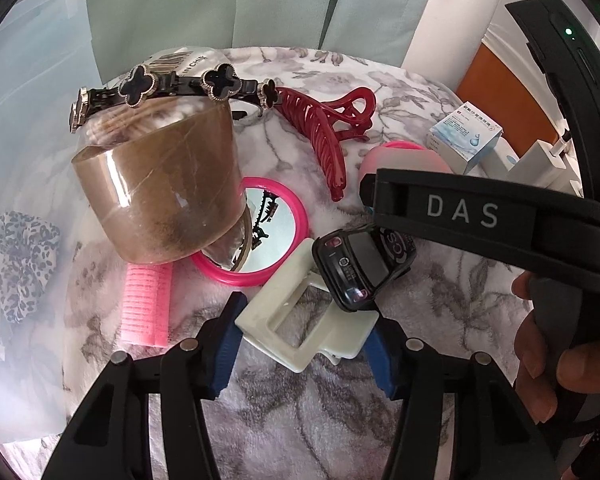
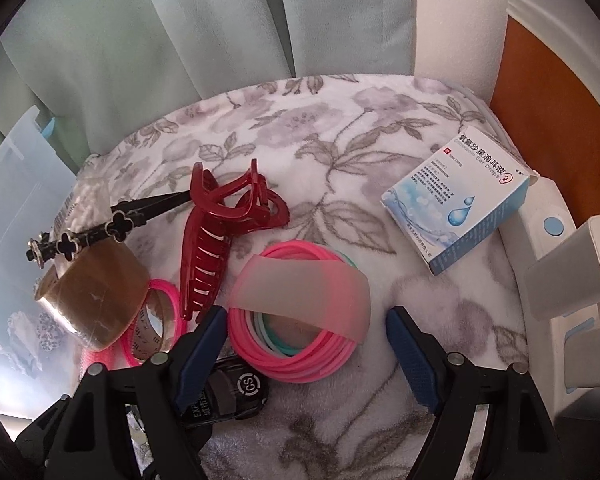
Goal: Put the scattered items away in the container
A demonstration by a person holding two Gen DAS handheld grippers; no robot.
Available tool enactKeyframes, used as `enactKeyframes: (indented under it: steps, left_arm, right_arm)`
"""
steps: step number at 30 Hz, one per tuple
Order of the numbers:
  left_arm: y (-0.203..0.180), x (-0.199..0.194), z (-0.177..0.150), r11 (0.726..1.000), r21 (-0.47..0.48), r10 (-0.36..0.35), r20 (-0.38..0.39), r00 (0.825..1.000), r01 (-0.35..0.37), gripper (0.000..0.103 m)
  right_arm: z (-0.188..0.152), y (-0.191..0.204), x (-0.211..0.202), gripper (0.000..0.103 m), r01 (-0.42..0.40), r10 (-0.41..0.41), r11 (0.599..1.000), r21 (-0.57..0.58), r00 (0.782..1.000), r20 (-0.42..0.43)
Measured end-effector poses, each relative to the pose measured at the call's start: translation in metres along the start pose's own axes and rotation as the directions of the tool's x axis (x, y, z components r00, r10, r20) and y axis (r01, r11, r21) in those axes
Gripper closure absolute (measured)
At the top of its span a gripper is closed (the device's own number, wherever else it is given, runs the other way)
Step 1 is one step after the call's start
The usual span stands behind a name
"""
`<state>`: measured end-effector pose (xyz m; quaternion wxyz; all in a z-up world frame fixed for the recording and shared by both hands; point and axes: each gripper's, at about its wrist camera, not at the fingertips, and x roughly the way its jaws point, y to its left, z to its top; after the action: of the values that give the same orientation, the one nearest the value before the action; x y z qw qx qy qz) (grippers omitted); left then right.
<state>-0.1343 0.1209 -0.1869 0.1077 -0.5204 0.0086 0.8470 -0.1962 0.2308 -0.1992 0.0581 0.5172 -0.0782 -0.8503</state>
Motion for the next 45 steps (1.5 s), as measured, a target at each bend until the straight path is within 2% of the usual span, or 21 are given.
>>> enactKeyframes:
  steps: [4,7,16,24,37,41,45]
  left_arm:
    - [0.002,-0.003,-0.001,1.0,0.0,-0.003,-0.001,1.0,0.003,0.046]
    - [0.003,-0.005,-0.001,1.0,-0.004,-0.005,-0.005,1.0,0.005,0.047]
    - [0.003,-0.01,-0.008,1.0,-0.007,-0.011,-0.029,1.0,0.011,0.047]
    - [0.007,-0.021,-0.019,0.999,-0.041,-0.03,-0.062,0.998,0.027,0.047]
    - [0.012,-0.037,-0.043,0.999,-0.052,-0.019,-0.096,0.995,0.014,0.047]
    - [0.014,-0.049,-0.05,0.999,-0.051,-0.012,-0.085,0.996,0.007,0.047]
    - [0.012,-0.068,-0.048,0.999,-0.044,-0.011,-0.042,0.999,0.009,0.047]
  right_arm:
    - [0.0,0.001,-0.002,0.031,-0.013,0.013,1.0,0.002,1.0,-0.004]
    - [-0.002,0.0,-0.004,0.032,-0.013,0.013,1.0,0.012,1.0,-0.011]
    - [-0.017,-0.014,-0.02,0.033,-0.018,0.021,0.996,0.093,0.999,-0.026]
    - [-0.05,-0.03,-0.039,0.033,-0.009,0.021,0.983,0.185,0.998,-0.059]
    - [-0.098,-0.026,-0.069,0.033,-0.013,0.032,0.974,0.227,0.996,-0.079]
    - [-0.108,-0.021,-0.075,0.033,-0.014,0.034,0.974,0.226,0.996,-0.086]
    - [-0.112,-0.016,-0.09,0.033,-0.021,0.036,0.975,0.22,0.997,-0.066]
